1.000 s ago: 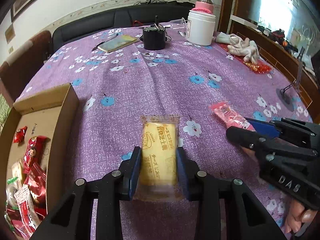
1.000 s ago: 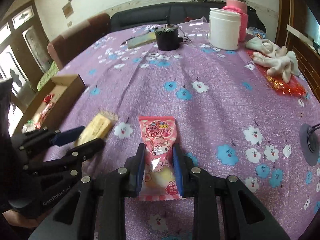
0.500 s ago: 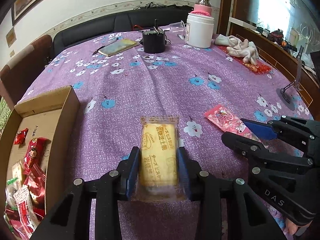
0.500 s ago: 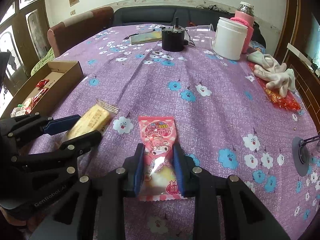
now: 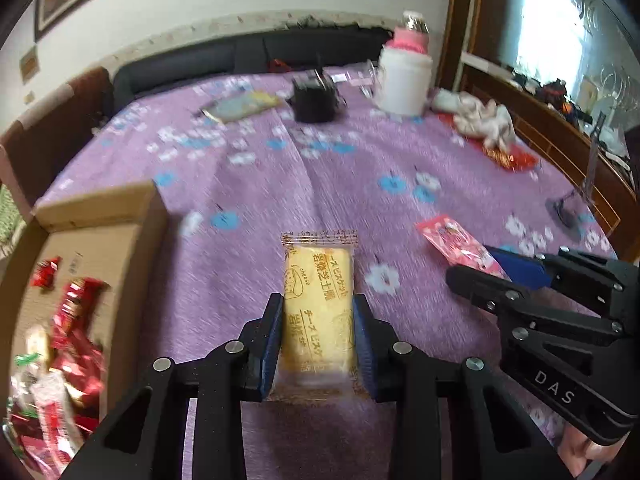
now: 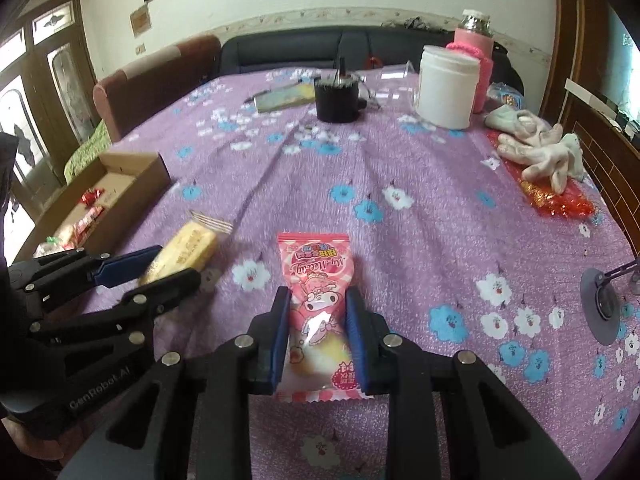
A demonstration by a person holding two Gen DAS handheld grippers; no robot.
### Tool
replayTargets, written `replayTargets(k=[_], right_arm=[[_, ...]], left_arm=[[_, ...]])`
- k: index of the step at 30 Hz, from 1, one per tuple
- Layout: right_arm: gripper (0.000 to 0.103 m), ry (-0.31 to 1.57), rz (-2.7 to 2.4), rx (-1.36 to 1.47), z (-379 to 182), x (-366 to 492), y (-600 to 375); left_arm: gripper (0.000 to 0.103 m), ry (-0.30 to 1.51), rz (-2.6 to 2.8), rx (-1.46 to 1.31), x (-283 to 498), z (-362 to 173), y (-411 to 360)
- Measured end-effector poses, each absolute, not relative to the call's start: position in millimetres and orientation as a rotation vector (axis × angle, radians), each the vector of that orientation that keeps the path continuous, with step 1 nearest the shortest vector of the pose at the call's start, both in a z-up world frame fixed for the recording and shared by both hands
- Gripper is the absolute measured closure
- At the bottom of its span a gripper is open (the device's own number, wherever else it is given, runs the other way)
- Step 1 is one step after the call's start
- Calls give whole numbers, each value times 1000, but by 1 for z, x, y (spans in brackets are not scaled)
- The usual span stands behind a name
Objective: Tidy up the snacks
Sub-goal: 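Carry the pink packet and yellow biscuit packet over the cardboard box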
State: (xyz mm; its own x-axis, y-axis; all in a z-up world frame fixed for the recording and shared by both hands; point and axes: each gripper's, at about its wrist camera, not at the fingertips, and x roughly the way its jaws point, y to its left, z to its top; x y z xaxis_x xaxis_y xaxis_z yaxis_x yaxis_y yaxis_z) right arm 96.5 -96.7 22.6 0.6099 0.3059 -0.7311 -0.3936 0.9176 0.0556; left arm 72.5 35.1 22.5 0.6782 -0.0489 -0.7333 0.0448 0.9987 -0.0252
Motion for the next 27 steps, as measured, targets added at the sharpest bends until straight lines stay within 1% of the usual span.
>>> replayTargets(k=[13, 27], right_arm=[[78, 727, 468, -83, 41, 79, -88], [78, 714, 496, -88, 43, 71, -81]], left_arm=[[67, 685, 48, 14, 63, 45, 47], [67, 642, 92, 28, 58, 52, 51]])
